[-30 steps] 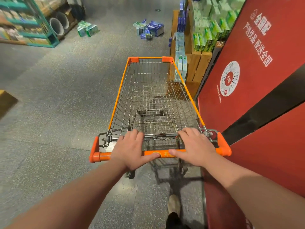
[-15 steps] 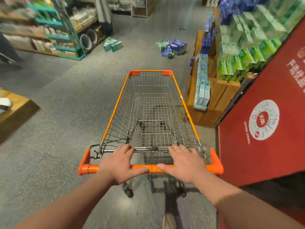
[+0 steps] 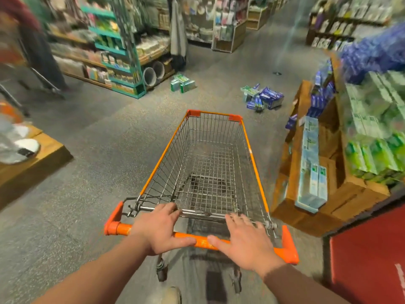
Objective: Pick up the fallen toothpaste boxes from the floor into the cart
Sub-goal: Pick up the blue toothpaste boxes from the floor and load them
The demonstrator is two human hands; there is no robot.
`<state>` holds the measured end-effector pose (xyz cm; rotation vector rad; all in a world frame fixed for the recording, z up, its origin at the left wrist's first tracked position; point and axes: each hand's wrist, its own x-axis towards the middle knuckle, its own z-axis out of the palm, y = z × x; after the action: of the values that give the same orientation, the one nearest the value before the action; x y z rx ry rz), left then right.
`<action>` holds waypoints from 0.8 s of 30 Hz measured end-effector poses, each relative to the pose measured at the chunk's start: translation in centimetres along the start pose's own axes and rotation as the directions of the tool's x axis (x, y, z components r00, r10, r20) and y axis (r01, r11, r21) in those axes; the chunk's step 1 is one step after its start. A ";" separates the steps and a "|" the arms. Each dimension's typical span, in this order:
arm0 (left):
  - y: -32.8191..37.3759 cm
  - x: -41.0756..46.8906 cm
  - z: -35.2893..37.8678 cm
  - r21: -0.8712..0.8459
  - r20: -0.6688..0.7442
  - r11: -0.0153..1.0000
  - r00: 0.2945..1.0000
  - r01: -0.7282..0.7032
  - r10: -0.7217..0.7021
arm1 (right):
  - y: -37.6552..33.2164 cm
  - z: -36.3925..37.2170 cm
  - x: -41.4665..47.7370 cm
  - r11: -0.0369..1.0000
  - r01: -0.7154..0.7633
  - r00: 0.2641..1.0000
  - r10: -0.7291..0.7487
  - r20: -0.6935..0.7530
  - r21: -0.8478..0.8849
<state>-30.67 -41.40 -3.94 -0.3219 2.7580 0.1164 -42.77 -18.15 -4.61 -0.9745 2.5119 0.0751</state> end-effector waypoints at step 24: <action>-25.9 45.0 -17.7 0.037 0.002 0.997 0.998 -0.063 0.063 | -0.6 -23.0 49.6 0.996 -0.013 0.997 0.006 0.078 0.084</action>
<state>-71.49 -78.07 -4.75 -0.2246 2.7666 0.0815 -83.58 -54.49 -4.72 -0.9081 2.4282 0.0095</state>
